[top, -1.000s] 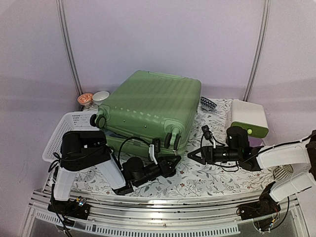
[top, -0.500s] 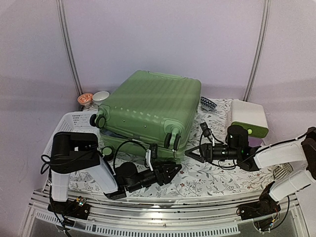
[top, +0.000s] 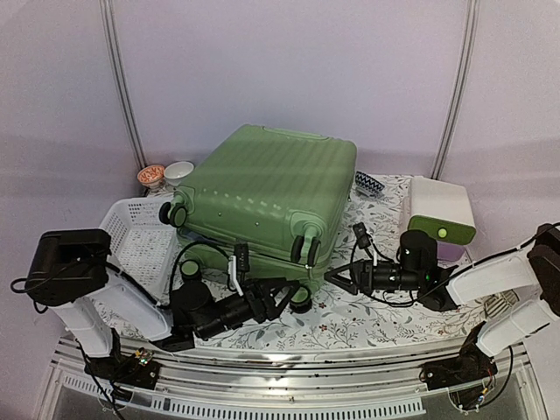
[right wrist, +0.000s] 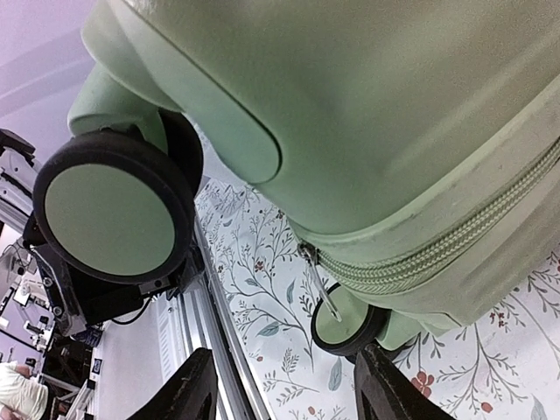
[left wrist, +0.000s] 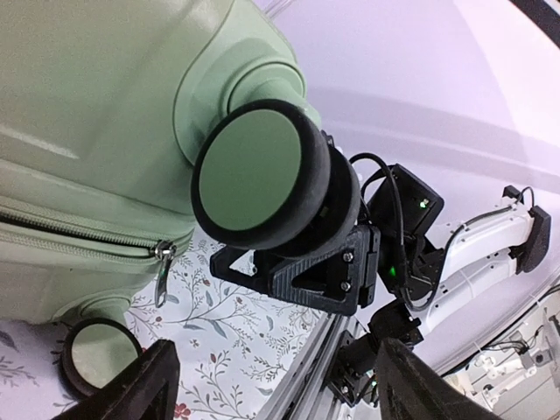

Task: Open, take out, and arrange the luggage
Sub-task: Unzip the zipper of the luggage, then grab the zipper of the luggage.

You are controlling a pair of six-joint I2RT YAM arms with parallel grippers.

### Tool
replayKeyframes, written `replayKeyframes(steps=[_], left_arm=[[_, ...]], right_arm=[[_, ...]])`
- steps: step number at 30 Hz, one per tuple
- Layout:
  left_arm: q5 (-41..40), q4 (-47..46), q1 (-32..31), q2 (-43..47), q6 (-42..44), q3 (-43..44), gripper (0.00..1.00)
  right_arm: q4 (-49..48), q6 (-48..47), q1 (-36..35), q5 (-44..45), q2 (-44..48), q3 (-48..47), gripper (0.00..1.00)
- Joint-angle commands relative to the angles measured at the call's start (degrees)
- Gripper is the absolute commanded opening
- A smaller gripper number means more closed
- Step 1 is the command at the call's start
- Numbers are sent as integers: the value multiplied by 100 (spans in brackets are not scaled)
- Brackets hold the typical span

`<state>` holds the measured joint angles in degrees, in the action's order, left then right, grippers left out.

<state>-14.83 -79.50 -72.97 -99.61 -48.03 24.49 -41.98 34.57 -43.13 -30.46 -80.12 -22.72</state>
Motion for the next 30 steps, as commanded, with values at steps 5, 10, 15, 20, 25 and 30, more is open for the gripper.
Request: replayKeyframes(steps=[5, 10, 15, 20, 25, 30], left_arm=[[-404, 2037, -25, 1058, 331, 126, 77], [-682, 2930, -15, 1679, 623, 195, 77], [-882, 3629, 3, 2156, 920, 293, 77], [-966, 3971, 11, 2506, 998, 246, 77], [-1068, 4039, 15, 2762, 972, 75, 77], [-1116, 4082, 13, 2855, 973, 3, 77]], right_arm=[[-1069, 264, -275, 577, -500, 221, 54], [-2002, 468, -528, 891, -979, 343, 53], [-3299, 499, -612, 1059, -1807, 336, 53], [-3894, 524, -617, 1084, -2470, 136, 53], [-4211, 531, -620, 988, -2831, -73, 52], [-4093, 465, -635, 867, -2913, -292, 42]])
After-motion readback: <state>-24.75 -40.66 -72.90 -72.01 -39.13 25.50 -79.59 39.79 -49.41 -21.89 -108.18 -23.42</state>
